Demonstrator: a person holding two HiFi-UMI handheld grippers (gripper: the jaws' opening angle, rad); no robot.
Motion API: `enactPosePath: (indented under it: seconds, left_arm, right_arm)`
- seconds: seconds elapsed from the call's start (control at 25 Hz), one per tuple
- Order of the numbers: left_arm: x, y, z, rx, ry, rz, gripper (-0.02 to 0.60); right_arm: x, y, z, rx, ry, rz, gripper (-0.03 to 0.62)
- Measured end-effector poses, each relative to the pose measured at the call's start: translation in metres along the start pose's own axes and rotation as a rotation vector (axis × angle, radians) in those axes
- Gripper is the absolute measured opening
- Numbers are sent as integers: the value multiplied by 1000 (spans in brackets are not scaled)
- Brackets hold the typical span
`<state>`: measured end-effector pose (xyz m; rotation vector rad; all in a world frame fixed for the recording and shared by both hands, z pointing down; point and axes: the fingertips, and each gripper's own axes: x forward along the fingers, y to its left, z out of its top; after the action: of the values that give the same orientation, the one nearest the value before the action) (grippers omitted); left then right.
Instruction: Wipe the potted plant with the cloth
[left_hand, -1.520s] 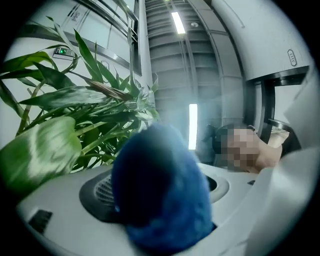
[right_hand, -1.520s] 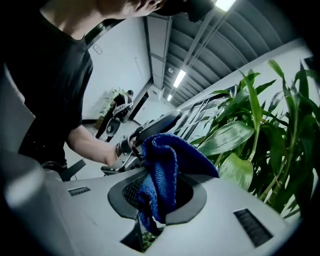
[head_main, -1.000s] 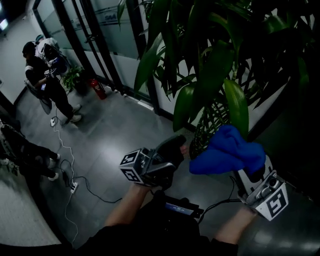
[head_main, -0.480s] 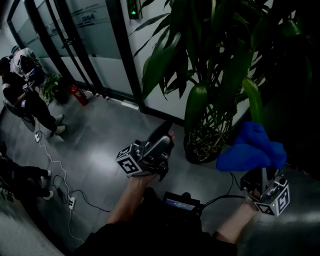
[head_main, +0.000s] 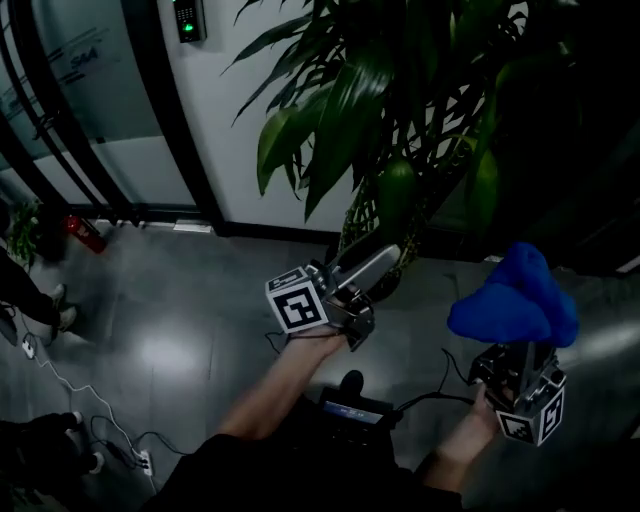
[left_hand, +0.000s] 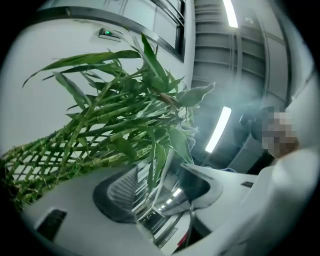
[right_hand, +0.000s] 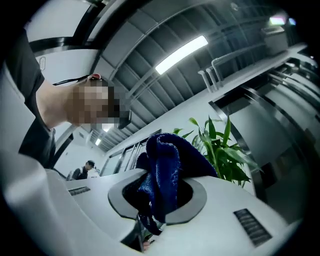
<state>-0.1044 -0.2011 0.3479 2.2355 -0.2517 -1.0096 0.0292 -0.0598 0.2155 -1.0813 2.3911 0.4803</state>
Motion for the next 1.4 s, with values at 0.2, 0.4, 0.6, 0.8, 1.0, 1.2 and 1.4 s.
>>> enactPosePath:
  seconds: [0.2, 0.4, 0.6, 0.8, 1.0, 1.2, 1.4]
  left_arm:
    - [4, 7, 9, -71, -88, -15, 38]
    - [-3, 8, 16, -23, -79, 4, 3]
    - [-5, 5, 17, 25, -47, 1, 3]
    - [-8, 2, 15, 27, -37, -23, 3]
    - [-23, -1, 13, 12, 2, -40, 3]
    - [-25, -5, 13, -33, 46, -80, 3]
    - [-32, -1, 19, -64, 86, -111, 3]
  right_arm:
    - [12, 25, 10, -98, 22, 45, 78]
    - [55, 34, -12, -179, 61, 106, 78]
    - [106, 46, -53, -301, 97, 254, 78]
    - [169, -18, -108, -532, 203, 133, 78]
    - [198, -33, -138, -463, 262, 63, 78]
    - [191, -26, -184, -405, 417, 130, 78]
    - [182, -25, -205, -331, 461, 156, 78]
